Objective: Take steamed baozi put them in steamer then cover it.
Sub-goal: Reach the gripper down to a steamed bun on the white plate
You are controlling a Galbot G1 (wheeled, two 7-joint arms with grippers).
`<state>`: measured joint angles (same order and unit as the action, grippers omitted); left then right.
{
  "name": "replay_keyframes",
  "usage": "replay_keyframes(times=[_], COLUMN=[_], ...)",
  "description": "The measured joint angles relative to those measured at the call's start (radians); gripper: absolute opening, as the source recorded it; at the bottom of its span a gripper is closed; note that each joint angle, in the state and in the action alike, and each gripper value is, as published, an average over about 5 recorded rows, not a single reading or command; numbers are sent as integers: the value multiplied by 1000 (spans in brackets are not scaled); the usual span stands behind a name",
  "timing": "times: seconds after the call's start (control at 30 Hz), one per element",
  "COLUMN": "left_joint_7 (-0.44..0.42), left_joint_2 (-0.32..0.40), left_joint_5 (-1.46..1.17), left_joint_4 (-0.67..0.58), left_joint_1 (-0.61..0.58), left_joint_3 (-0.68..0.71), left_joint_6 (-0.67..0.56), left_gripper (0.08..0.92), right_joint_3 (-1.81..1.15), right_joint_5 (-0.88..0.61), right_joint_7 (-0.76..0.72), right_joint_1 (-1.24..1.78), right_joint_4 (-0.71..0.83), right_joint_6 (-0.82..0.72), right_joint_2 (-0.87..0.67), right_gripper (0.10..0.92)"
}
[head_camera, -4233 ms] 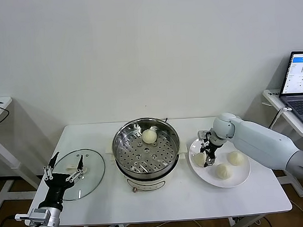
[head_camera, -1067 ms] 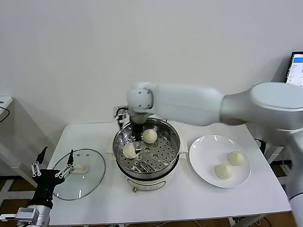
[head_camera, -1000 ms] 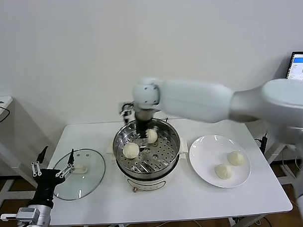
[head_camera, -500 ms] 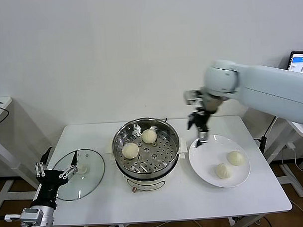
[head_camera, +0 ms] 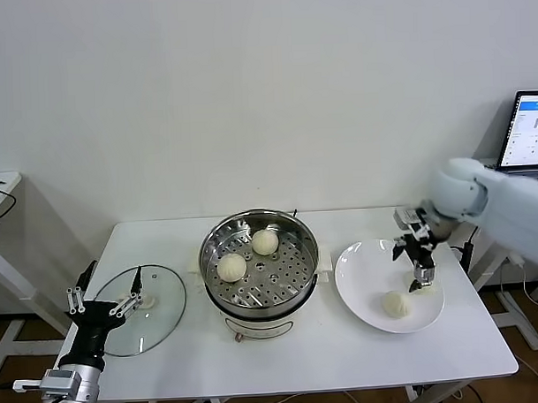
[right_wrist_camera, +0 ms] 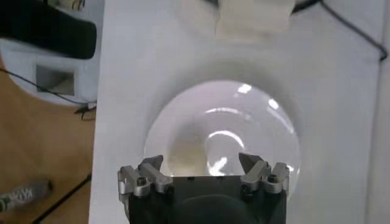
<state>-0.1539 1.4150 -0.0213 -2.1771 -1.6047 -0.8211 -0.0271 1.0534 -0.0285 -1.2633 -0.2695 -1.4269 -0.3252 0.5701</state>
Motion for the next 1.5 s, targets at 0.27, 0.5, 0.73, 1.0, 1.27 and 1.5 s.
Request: replay_keyframes(times=[0.27, 0.5, 0.73, 1.0, 1.27, 1.5], left_joint_7=[3, 3, 3, 3, 3, 4], left_joint_2=[4, 3, 3, 4, 4, 4], left_joint_5=[4, 5, 6, 7, 7, 7], left_joint_4=[5, 7, 10, 13, 13, 12], left_joint_1=[2, 3, 2, 2, 3, 4], left_joint_3=[2, 0, 2, 1, -1, 1], left_joint_6=[0, 0, -1, -3, -3, -3], left_gripper=[823, 823, 823, 823, 823, 823], right_joint_3=[-101, -156, -183, -202, -214, -217], right_joint_5=[64, 103, 125, 142, 152, 145], right_joint_7=[37, 65, 85, 92, 94, 89], right_joint_1=[155, 237, 277, 307, 319, 313], right_joint_4=[59, 96, 119, 133, 137, 127], right_joint_6=[23, 32, 34, 35, 37, 37], right_joint_2=[25, 50, 69, 83, 86, 77], right_gripper=[823, 823, 823, 805, 684, 679])
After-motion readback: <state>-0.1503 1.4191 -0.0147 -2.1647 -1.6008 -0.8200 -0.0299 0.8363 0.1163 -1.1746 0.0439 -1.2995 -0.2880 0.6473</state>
